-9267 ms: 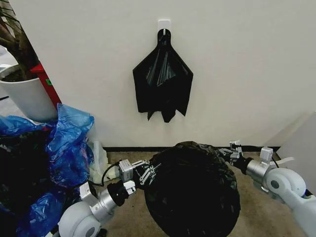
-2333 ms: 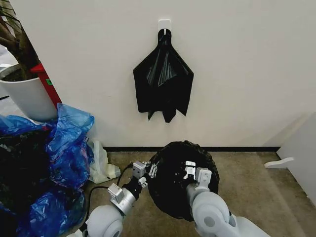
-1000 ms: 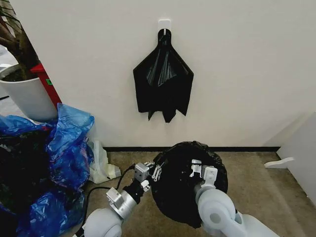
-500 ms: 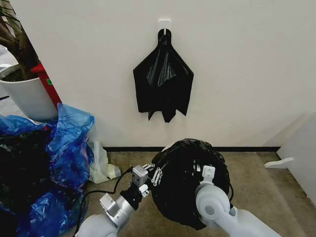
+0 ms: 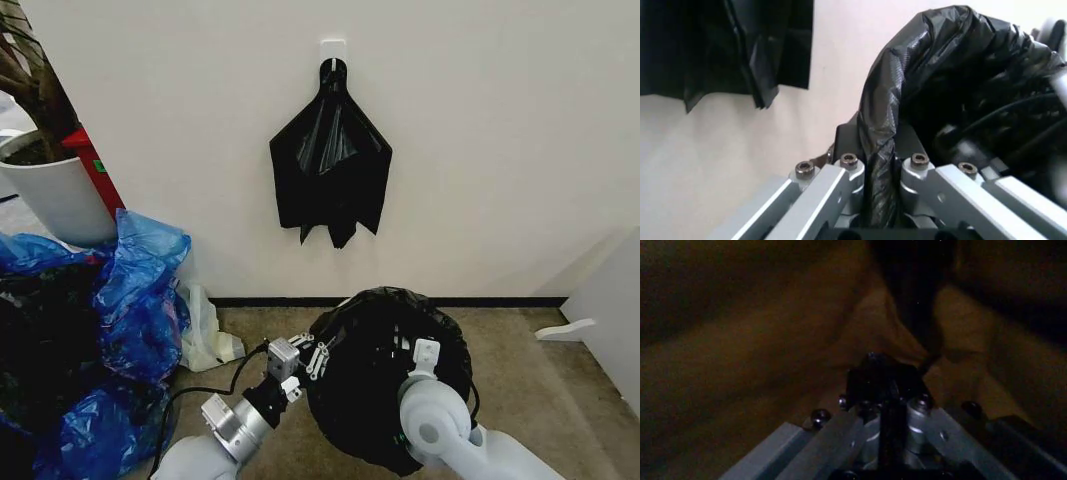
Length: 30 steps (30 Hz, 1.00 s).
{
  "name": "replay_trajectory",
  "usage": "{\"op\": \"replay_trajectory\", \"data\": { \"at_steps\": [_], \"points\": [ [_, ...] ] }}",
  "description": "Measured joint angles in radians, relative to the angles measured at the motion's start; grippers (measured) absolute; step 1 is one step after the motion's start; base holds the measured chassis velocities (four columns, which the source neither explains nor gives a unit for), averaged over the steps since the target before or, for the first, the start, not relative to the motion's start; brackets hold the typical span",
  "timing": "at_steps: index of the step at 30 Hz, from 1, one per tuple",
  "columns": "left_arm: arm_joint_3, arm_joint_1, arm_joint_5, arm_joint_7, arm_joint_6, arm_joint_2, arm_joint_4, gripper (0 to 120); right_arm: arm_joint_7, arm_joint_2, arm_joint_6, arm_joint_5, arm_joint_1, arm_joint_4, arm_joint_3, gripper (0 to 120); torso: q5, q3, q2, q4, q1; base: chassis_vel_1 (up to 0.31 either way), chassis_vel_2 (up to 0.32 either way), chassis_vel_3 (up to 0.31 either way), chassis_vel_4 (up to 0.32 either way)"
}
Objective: Place the garbage bag over the trash bin.
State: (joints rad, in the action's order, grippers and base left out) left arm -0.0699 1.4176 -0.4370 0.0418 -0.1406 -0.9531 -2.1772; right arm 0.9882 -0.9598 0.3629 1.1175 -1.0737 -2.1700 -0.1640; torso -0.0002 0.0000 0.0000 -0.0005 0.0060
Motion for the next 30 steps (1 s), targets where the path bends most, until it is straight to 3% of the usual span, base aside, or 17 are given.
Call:
{"op": "replay_trajectory", "data": {
  "at_steps": [8, 30],
  "points": [
    [0.018, -0.014, -0.013, -0.003, 0.016, -0.004, 0.002, 4, -0.021, -0.026, 0.0, -0.026, -0.003, -0.01, -0.043, 0, 0.0001, 0.0, 0.0, 0.0001, 0.0, 0.0, 0.0, 0.0, 0.0],
    [0.027, 0.005, -0.039, 0.039, 0.028, -0.001, -0.045, 4, -0.052, -0.067, 0.0, -0.01, 0.03, 0.094, -0.021, 0, 0.0002, 0.0, 0.0, 0.0001, 0.0, 0.0, 0.0, 0.0, 0.0]
  ]
}}
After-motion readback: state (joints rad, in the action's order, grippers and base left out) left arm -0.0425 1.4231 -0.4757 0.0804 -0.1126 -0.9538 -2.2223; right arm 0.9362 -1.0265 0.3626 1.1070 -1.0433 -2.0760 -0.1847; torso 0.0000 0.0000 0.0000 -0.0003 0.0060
